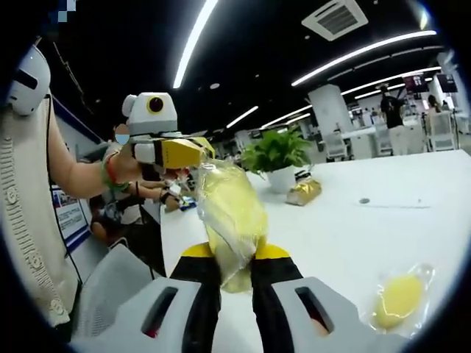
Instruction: Compare the silicone blocks by pressing each to a similar depth, holding the contact briefly, and releasing to observe deformation and rebound differences across the visible hardness samples.
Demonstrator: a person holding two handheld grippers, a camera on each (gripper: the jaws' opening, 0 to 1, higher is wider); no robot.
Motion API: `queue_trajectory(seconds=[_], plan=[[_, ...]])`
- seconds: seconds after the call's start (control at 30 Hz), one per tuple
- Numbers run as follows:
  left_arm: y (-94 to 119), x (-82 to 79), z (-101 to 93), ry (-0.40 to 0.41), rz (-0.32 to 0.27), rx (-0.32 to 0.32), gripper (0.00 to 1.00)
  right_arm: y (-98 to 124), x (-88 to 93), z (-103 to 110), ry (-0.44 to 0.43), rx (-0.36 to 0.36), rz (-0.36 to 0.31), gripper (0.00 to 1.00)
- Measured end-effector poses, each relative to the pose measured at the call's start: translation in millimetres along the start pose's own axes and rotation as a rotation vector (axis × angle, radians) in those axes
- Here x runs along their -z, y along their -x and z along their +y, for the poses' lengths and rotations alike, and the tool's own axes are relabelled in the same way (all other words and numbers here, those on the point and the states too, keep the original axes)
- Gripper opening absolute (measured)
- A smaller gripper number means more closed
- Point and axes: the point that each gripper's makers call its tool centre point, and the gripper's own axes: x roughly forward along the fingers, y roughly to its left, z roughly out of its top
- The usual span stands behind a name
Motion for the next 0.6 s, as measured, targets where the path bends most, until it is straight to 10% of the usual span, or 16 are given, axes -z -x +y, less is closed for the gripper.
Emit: queue_trajectory(seconds=[0.6], plan=[[0.1,2.4,-1.3,0.009,0.006,0.006,0.0,-1.4,5.0,-7.0,0.022,0.034,0.017,0.31]])
